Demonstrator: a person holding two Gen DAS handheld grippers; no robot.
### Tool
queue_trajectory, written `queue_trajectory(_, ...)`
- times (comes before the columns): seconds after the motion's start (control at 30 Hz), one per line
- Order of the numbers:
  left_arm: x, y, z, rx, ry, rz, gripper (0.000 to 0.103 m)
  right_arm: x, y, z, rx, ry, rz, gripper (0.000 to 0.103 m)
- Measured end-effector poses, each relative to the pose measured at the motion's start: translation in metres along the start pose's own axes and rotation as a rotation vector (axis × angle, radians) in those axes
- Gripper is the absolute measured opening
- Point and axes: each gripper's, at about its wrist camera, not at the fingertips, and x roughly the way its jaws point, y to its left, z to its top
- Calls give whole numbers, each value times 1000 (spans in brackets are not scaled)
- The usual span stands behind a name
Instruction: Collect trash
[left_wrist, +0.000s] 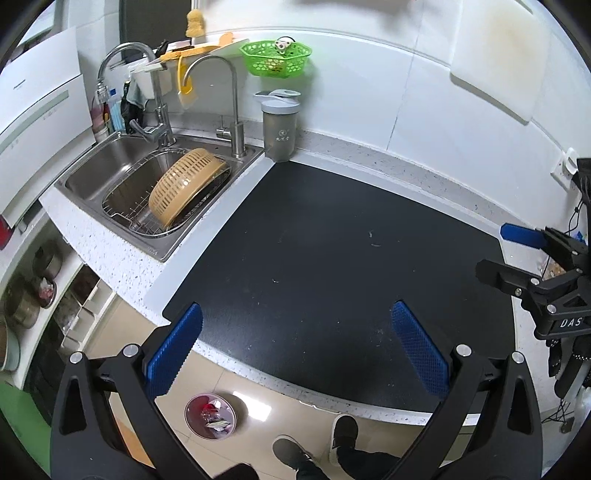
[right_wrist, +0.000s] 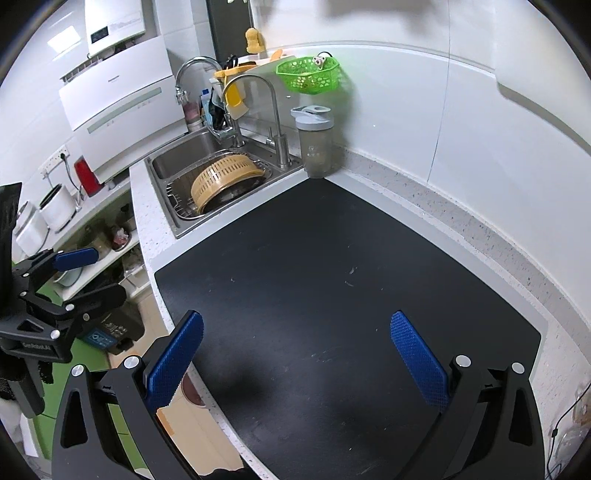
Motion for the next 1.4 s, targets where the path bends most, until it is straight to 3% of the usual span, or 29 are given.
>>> queue_trajectory(0.17, 4, -4, 5, -4, 11, 27, 100, 3, -2, 6, -10, 2, 5, 97)
queue_trajectory(0.37, 10, 3, 8, -62, 31, -35, 100, 7, -4, 8, -16, 12, 9, 97)
queue_trajectory(0.6, 13, 5, 8, -94, 26, -28, 100, 11, -5, 12, -16, 18, 17, 97)
queue_trajectory(1.4, 13, 7, 9, -83, 16, 1, 100, 17, -4, 17, -28, 23, 20, 97)
